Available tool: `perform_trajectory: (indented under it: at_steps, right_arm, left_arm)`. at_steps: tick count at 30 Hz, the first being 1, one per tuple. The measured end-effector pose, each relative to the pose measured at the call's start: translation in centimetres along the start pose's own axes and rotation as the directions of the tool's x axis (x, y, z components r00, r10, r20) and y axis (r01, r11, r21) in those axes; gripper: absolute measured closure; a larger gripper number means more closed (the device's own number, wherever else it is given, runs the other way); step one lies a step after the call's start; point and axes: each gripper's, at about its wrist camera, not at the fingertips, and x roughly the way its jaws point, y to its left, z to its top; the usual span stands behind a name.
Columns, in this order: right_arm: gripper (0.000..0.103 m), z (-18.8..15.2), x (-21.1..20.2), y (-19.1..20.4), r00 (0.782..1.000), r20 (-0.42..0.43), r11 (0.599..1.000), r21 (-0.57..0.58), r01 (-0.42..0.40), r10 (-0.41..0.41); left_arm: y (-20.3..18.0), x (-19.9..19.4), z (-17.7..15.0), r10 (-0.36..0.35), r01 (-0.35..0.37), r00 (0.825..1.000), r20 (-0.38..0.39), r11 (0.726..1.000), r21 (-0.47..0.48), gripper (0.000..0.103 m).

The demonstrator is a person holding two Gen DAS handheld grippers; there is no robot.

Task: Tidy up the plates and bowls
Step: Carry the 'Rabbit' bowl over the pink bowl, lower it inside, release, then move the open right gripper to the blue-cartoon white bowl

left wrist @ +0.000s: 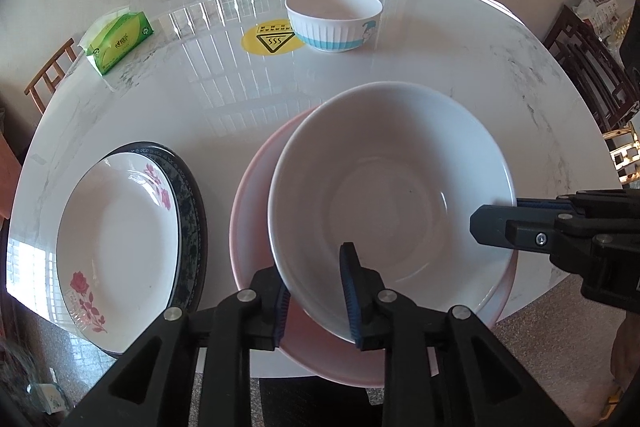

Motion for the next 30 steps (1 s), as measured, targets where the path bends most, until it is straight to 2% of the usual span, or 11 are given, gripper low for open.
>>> perform_trajectory:
  at_steps: [7, 12, 17, 20, 23, 26, 30]
  right_arm:
    - [0.085, 0.2, 0.0, -0.2, 1.000, 0.001, 1.000, 0.009, -0.008, 0.008]
    - [0.083, 0.3, 0.0, -0.1, 1.000, 0.005, 1.000, 0.006, -0.004, 0.004]
    - [0.080, 0.2, -0.3, 0.0, 1.000, 0.012, 1.000, 0.009, -0.024, 0.024]
    - [0.079, 0.1, -1.2, -0.2, 0.998, 0.036, 0.999, 0.008, -0.050, 0.049]
    - [0.074, 0.1, -2.1, -0.5, 0.996, 0.063, 0.997, 0.012, -0.071, 0.070]
    - [0.072, 0.2, -2.6, -1.1, 0.994, 0.086, 0.998, 0.010, -0.061, 0.060]
    - [0.072, 0.7, -2.7, -2.4, 0.994, 0.093, 0.998, 0.031, -0.062, 0.059]
  left_arm:
    - [-0.2, -0.5, 0.2, 0.011, -0.011, 1.000, -0.004, 1.000, 0.012, 0.073]
    - [0.2, -2.1, 0.9, 0.016, -0.017, 0.999, 0.046, 1.000, 0.011, 0.063]
    - [0.3, -4.1, 1.2, 0.003, -0.005, 0.993, 0.115, 1.000, 0.019, 0.062]
    - [-0.2, -5.3, 0.9, 0.047, -0.058, 0.980, 0.191, 0.997, 0.052, 0.062]
    - [-1.0, -6.2, 0.5, 0.092, -0.120, 0.957, 0.274, 0.989, 0.086, 0.062]
    - [-1.8, -6.6, 0.3, 0.131, -0.175, 0.938, 0.321, 0.978, 0.112, 0.062]
    - [-2.8, -6.7, 0.5, 0.150, -0.210, 0.923, 0.354, 0.968, 0.137, 0.062]
